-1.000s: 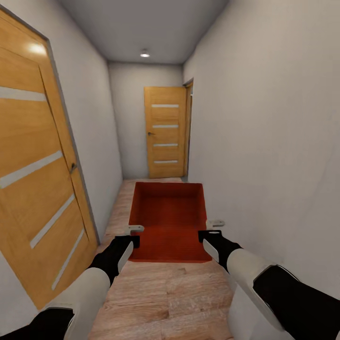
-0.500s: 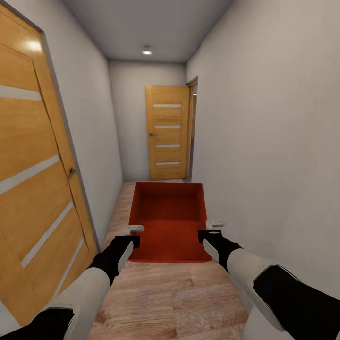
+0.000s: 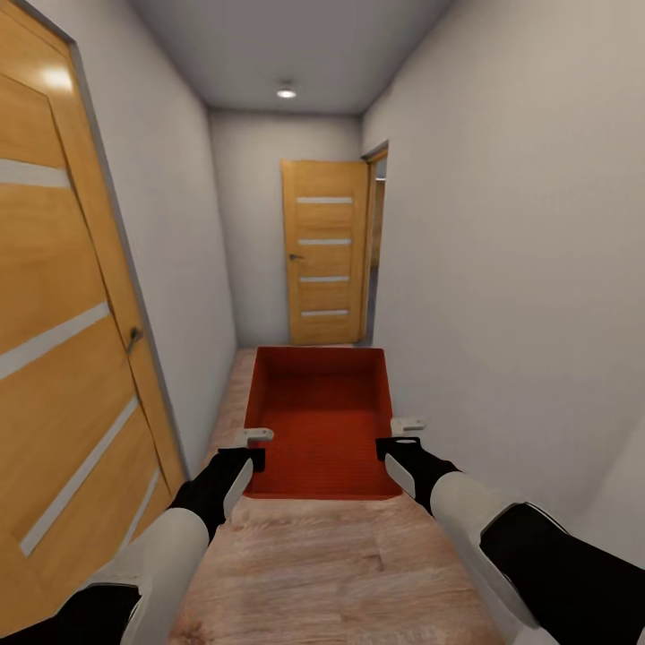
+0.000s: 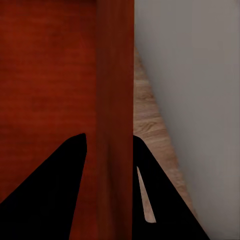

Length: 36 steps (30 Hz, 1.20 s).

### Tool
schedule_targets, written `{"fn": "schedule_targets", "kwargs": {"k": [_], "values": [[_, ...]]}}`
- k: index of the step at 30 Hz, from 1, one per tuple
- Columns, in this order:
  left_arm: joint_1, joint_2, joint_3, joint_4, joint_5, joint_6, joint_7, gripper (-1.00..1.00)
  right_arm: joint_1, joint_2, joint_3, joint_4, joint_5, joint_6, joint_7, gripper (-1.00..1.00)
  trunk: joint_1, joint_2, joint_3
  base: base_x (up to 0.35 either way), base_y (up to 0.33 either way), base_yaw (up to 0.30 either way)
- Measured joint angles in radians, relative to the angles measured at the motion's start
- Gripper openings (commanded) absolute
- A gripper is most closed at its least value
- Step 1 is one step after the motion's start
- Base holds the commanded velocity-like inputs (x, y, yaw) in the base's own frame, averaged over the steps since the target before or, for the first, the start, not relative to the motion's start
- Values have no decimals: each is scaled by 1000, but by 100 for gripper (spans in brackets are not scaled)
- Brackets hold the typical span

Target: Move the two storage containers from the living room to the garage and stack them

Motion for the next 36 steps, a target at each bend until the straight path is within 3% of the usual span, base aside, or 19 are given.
{"fn": "schedule_targets", "kwargs": {"k": [27,36], "values": [[0,1,1,2,3,-1,-1,-100,0,0,2,0,0,2,0,-100,0,0,0,322,1,0],[0,1,4,2,-1,0,-4,-100,0,1,0,0,1,3,1,-100,0,0,0,322,0,136]]}}
